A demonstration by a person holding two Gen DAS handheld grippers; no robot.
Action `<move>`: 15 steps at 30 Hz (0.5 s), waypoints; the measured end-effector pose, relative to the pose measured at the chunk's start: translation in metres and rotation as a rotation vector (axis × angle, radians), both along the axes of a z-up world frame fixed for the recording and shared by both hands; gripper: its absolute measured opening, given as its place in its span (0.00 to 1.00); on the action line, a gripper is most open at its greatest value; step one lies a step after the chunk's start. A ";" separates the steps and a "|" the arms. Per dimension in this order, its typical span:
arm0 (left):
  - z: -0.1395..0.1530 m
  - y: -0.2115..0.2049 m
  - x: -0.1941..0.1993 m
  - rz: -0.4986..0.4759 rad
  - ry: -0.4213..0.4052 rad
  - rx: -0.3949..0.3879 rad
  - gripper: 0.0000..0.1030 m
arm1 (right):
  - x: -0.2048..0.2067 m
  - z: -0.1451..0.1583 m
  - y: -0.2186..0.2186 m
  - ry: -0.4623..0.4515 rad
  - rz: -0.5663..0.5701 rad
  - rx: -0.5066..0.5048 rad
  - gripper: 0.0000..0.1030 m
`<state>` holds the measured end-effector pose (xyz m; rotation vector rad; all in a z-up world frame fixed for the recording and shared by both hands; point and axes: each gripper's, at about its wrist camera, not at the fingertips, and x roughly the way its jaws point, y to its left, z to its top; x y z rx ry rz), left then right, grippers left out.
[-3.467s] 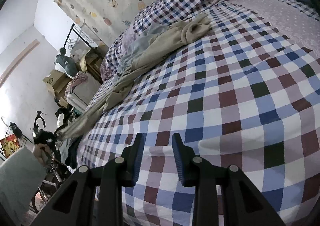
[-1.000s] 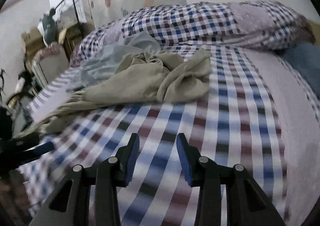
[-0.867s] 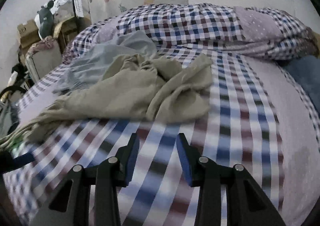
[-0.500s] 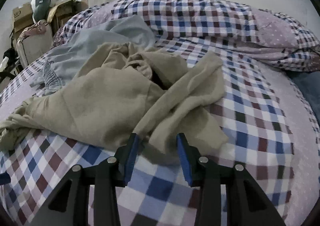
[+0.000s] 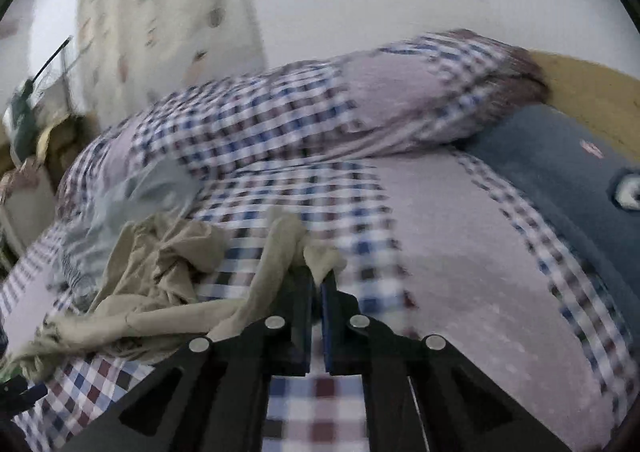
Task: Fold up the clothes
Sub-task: 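Spread the khaki shirt on the sheet with the right tool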
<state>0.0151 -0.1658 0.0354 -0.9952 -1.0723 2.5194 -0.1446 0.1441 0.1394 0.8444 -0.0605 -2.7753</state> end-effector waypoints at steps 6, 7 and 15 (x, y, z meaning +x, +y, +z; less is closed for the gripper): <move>-0.002 -0.009 -0.001 0.026 -0.030 -0.030 0.86 | 0.002 -0.051 0.073 -0.221 -0.206 0.004 0.04; -0.003 -0.010 -0.001 0.029 -0.038 -0.041 0.86 | 0.001 -0.061 0.079 -0.262 -0.228 0.018 0.08; -0.006 -0.015 -0.001 0.036 -0.067 -0.040 0.86 | 0.048 -0.058 0.069 -0.243 -0.219 0.077 0.33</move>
